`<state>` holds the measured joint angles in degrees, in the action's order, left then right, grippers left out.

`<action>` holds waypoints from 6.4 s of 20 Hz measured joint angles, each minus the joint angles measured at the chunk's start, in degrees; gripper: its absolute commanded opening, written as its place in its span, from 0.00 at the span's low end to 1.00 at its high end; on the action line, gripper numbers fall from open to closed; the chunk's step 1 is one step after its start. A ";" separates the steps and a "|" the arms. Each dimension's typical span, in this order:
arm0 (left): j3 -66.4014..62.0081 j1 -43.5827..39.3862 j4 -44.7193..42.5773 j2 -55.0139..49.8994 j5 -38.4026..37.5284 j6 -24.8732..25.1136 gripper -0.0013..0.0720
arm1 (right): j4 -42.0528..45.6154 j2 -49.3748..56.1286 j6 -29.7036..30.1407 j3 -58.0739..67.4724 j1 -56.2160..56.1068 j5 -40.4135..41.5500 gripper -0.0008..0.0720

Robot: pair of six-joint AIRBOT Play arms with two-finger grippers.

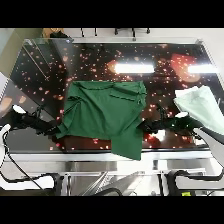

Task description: Fold the shirts.

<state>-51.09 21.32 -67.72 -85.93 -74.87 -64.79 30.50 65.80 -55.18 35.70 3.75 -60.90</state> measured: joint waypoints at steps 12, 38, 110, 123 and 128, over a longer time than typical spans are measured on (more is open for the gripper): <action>-10.64 2.27 30.18 3.78 -14.60 4.94 0.04 | -17.49 -7.04 9.68 12.48 0.90 -4.11 0.05; -48.72 -2.84 28.09 22.49 4.92 -16.33 0.04 | -16.33 -11.34 -0.76 66.36 14.60 -8.39 0.04; 1.49 -4.68 6.82 3.56 12.96 -12.85 0.04 | 12.02 -0.66 -5.33 29.57 23.21 -15.28 0.37; -21.09 -5.46 8.83 -11.02 3.58 -12.11 0.04 | 6.03 -4.04 -8.57 0.04 11.52 -4.98 0.61; -22.23 -5.40 8.83 -11.58 1.57 -12.11 0.04 | 0.48 -3.80 -4.72 -1.81 6.71 -0.22 0.05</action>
<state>-73.32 15.92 -58.89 -97.51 -73.30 -76.90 30.98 62.00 -59.90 33.89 10.46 -61.12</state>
